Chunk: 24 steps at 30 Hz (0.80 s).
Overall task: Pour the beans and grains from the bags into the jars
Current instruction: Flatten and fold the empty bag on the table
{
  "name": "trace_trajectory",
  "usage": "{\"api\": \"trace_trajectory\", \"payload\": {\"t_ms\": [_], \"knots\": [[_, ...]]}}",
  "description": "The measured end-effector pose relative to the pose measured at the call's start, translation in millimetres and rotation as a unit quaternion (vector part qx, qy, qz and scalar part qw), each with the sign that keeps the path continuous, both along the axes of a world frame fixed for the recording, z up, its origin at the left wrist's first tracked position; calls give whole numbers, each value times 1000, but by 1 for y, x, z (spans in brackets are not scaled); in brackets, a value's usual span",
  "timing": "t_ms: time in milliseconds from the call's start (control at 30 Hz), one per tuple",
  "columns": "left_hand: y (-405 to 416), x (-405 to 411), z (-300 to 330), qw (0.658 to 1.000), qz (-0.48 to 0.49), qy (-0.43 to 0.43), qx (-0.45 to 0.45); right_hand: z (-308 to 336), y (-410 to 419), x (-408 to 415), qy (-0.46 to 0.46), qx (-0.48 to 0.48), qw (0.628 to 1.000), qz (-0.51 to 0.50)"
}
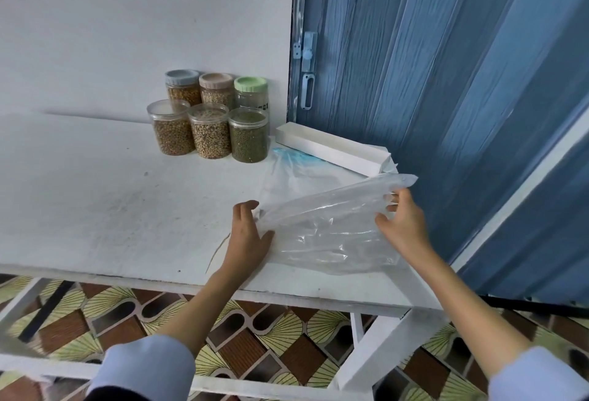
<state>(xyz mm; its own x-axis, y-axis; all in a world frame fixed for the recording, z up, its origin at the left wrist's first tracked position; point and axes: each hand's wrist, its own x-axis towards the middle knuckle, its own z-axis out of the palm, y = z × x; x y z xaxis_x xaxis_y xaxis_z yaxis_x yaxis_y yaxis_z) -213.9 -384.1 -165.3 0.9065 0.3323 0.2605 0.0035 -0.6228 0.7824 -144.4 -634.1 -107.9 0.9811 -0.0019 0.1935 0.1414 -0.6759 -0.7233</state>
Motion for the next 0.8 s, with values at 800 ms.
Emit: {"api": "trace_trajectory", "payload": {"t_ms": [800], "knots": [[11,-9,20,979,-27,36,-199,17,-30,-13,97,147,971,159]]}}
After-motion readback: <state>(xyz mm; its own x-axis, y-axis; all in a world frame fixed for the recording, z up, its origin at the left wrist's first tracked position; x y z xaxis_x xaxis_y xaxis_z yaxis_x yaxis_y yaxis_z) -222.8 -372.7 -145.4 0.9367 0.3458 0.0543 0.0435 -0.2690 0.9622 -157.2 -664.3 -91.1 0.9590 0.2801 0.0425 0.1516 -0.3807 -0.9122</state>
